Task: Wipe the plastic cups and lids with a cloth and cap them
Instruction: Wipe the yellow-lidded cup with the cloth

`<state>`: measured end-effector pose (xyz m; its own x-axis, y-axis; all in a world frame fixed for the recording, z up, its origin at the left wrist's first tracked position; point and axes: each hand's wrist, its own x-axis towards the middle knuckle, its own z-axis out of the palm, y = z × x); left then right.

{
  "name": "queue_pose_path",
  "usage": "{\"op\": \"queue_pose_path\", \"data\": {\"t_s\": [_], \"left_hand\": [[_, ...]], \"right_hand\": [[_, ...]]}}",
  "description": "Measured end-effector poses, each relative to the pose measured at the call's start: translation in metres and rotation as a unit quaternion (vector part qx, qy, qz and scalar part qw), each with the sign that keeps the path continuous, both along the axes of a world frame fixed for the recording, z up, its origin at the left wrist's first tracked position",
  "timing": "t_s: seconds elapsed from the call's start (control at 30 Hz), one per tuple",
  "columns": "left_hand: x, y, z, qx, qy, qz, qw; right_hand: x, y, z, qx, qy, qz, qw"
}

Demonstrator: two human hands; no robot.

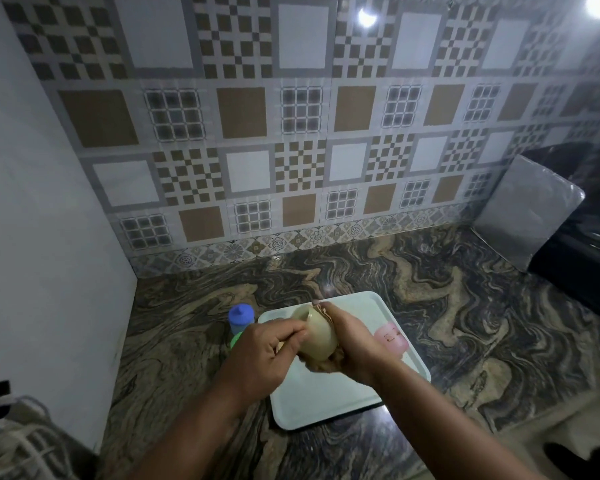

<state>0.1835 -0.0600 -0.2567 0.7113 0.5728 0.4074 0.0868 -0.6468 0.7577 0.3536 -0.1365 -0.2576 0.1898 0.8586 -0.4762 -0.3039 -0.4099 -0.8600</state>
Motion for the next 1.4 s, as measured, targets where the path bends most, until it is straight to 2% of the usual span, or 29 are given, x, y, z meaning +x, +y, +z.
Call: {"op": "queue_pose_path", "data": {"t_s": [0.03,0.1,0.13,0.17,0.23,0.27,0.3,0.33,0.37,0.43,0.47,0.5,0.53,0.6,0.63,0.67,0.73,0.8,0.87,0.93,1.0,1.07,1.1,1.17,1.2,1.23,1.27,1.33,1.4], "left_hand": [[-0.001,0.003,-0.001,-0.017,0.012,-0.001,1.0],[-0.001,0.003,0.0,-0.063,0.003,-0.006,0.998],[-0.001,0.0,0.001,-0.069,-0.01,-0.007,0.998],[0.0,-0.003,0.001,-0.063,-0.017,-0.008,0.998],[0.003,-0.004,-0.002,-0.066,-0.001,0.001,0.998],[0.003,-0.003,-0.004,-0.087,0.014,0.012,0.996],[0.003,0.0,-0.005,-0.122,0.028,0.018,0.992],[0.003,0.003,-0.006,-0.165,0.031,0.024,0.985],[0.004,0.006,-0.005,-0.202,0.023,0.033,0.979],[0.008,0.005,0.0,-0.229,-0.002,0.048,0.972],[0.01,0.002,0.001,-0.226,-0.016,0.053,0.973],[0.012,-0.001,0.001,-0.217,-0.028,0.058,0.974],[0.013,-0.004,-0.001,-0.209,-0.036,0.065,0.975],[0.012,-0.007,-0.007,-0.21,-0.052,0.092,0.972],[0.01,-0.007,-0.011,-0.218,-0.063,0.114,0.967],[0.009,-0.006,-0.013,-0.23,-0.072,0.132,0.961],[0.008,-0.003,-0.017,-0.237,-0.058,0.164,0.956],[0.013,-0.003,-0.017,-0.241,-0.039,0.186,0.952],[0.021,-0.001,-0.019,-0.261,-0.039,0.193,0.945],[0.027,0.002,-0.021,-0.275,-0.053,0.197,0.939],[0.03,0.0,-0.02,-0.265,-0.057,0.197,0.942],[0.03,-0.009,-0.018,-0.229,-0.046,0.153,0.96],[0.029,-0.014,-0.016,-0.202,-0.038,0.114,0.972],[0.029,-0.017,-0.013,-0.149,-0.027,0.062,0.987],[0.029,-0.016,-0.011,-0.134,-0.027,0.056,0.989],[0.03,-0.015,-0.008,-0.125,-0.032,0.057,0.99],[0.028,-0.013,-0.005,-0.123,-0.037,0.056,0.99],[0.033,-0.011,-0.004,-0.126,-0.035,0.056,0.99],[0.038,-0.01,-0.006,-0.128,-0.024,0.063,0.99]], "right_hand": [[-0.001,0.002,-0.005,0.061,-0.091,-0.063,0.992],[-0.006,0.002,-0.014,0.268,-0.278,-0.173,0.906],[-0.009,-0.001,-0.021,0.336,-0.32,-0.192,0.865],[-0.009,-0.001,-0.025,0.346,-0.311,-0.192,0.864],[-0.008,0.006,-0.01,0.18,-0.138,-0.162,0.96],[-0.008,0.007,-0.006,0.076,-0.068,-0.114,0.988],[-0.008,0.007,-0.006,0.022,-0.055,-0.098,0.993],[-0.008,0.007,-0.009,0.032,-0.114,-0.103,0.988],[-0.009,0.009,-0.014,0.093,-0.213,-0.126,0.965],[-0.01,0.006,-0.029,0.288,-0.407,-0.167,0.851],[-0.01,0.003,-0.036,0.352,-0.478,-0.142,0.792],[-0.009,0.004,-0.045,0.376,-0.497,-0.118,0.773],[-0.008,0.007,-0.051,0.358,-0.452,-0.123,0.808],[-0.004,0.02,-0.036,0.196,-0.196,-0.194,0.941],[0.003,0.025,-0.035,0.094,-0.034,-0.192,0.976],[0.009,0.029,-0.033,0.029,0.061,-0.197,0.978],[0.012,0.029,-0.031,0.033,0.012,-0.227,0.973],[0.006,0.022,-0.031,0.17,-0.172,-0.266,0.933],[-0.005,0.01,-0.04,0.319,-0.367,-0.169,0.857],[-0.009,0.006,-0.055,0.358,-0.519,-0.032,0.776],[-0.005,0.004,-0.063,0.353,-0.549,-0.013,0.758],[-0.003,0.004,-0.06,0.359,-0.527,-0.084,0.766],[-0.004,0.006,-0.055,0.349,-0.476,-0.131,0.796],[0.007,0.015,-0.035,0.248,-0.276,-0.181,0.911],[0.015,0.019,-0.026,0.146,-0.134,-0.15,0.969],[0.024,0.019,-0.016,0.038,-0.003,-0.077,0.996],[0.027,0.018,-0.008,-0.028,0.055,-0.017,0.998],[0.03,0.016,-0.01,-0.003,0.011,-0.036,0.999],[0.024,0.013,-0.02,0.171,-0.212,-0.151,0.95]]}}
